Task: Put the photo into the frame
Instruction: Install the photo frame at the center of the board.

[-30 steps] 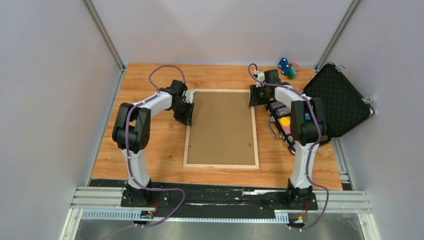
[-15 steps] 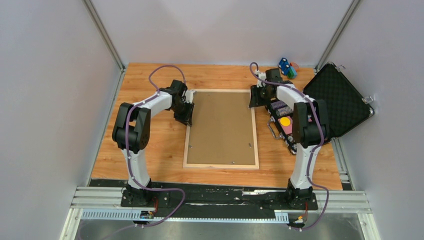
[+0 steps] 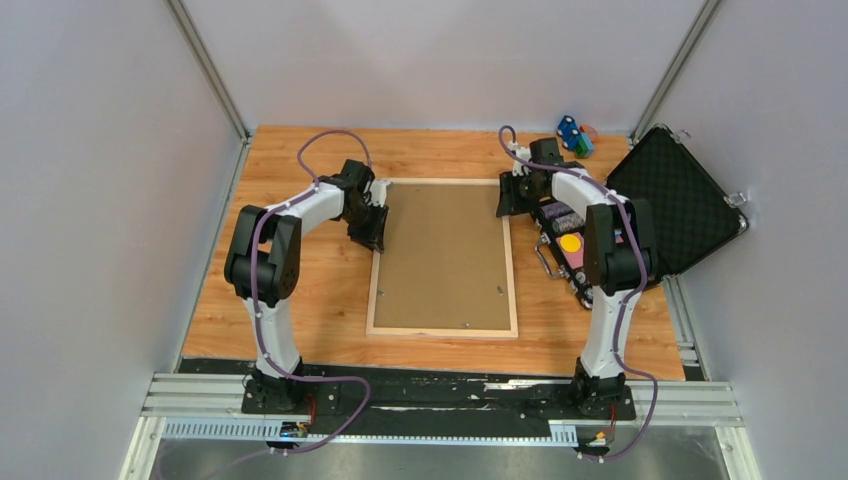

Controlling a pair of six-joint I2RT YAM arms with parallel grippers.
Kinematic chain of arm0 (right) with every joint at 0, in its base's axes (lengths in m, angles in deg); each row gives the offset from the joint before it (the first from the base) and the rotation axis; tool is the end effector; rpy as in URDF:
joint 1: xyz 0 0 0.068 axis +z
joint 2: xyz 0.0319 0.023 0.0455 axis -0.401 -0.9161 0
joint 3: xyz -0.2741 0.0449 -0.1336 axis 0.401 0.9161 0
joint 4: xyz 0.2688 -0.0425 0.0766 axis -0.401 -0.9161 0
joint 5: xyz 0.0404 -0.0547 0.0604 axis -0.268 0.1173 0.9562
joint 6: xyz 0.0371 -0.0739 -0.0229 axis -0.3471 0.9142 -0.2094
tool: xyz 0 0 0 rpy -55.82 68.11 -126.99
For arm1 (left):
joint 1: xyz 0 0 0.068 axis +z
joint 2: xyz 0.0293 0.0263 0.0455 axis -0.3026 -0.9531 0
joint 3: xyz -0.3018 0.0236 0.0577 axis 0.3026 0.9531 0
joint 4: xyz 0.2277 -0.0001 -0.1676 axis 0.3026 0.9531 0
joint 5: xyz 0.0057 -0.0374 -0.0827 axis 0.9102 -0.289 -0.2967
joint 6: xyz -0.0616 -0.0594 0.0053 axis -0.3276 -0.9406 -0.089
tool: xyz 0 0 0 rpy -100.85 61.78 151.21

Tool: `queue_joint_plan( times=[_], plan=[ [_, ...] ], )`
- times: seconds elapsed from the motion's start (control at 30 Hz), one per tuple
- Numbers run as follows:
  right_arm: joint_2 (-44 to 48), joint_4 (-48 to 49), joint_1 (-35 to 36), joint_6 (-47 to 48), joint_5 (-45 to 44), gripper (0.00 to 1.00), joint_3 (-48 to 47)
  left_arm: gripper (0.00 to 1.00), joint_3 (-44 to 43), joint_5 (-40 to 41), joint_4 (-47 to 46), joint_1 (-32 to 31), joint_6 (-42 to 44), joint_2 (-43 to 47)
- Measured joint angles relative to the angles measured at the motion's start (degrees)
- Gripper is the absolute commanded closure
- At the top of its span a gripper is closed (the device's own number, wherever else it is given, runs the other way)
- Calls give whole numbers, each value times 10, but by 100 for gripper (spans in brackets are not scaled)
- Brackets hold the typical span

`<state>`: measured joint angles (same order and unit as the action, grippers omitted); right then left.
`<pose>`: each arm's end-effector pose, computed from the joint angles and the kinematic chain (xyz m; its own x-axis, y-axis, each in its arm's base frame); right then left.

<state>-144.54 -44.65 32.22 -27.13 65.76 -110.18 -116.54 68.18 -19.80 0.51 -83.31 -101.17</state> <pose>0.4805 0.1005 0.1656 -0.8537 -0.1832 -0.4874 -0.3587 0.8854 0.2955 0.4071 -0.1477 0.1481 -0.9315 0.2207 -0.2892 0.3048 0.9074 -0.2895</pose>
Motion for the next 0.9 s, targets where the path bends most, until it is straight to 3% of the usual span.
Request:
queue_joint_plan(
  times=[0.47, 0.9],
  plan=[
    [-19, 0, 19, -5, -43, 60, -1, 100, 1, -4, -1, 2, 0, 0],
    [-31, -11, 19, -19, -62, 71, -26, 100, 3, -10, -3, 5, 0, 0]
  ],
)
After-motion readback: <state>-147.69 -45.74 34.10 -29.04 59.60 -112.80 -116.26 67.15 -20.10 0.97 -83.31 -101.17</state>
